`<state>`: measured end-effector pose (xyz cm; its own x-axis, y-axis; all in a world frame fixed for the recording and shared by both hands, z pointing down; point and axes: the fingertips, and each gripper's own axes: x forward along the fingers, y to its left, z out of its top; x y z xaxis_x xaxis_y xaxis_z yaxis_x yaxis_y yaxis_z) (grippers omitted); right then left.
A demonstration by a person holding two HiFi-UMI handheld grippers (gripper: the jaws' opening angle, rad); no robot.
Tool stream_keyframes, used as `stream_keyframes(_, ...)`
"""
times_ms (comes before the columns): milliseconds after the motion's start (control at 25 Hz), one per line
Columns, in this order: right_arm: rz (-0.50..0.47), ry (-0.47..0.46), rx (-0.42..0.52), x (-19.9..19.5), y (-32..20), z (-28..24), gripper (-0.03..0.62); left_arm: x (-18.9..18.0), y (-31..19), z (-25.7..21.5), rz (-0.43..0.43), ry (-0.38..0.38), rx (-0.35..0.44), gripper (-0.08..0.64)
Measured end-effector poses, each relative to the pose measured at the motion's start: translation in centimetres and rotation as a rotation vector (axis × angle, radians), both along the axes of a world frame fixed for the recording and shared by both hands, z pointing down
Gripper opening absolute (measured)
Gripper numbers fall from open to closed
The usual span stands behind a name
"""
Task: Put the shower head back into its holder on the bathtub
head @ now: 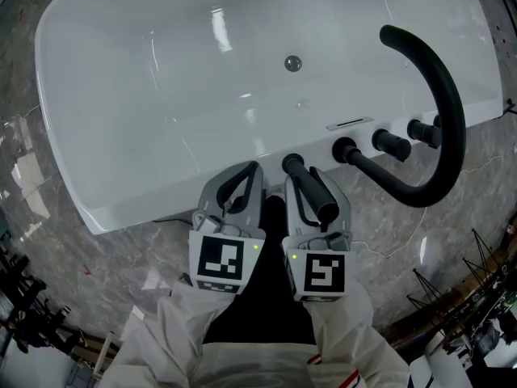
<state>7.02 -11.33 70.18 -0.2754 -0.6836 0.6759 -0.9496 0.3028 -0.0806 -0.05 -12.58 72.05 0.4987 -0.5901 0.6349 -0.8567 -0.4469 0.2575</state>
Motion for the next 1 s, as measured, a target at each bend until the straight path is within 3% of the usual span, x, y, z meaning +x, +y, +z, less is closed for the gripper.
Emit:
stream_keyframes(600,-0.044,0.083,0.019,-0.6,0.2,0.1,0.138,-0.2,0.0,0.5,-0.006,-0.012,-0.006,0.0)
stream_keyframes(1000,0.019,0.016,-0.007,-0.2,0.7,0.6,0.148,-0.2,1.0,0.3,-0.003,-0.021,-0.007,0.0)
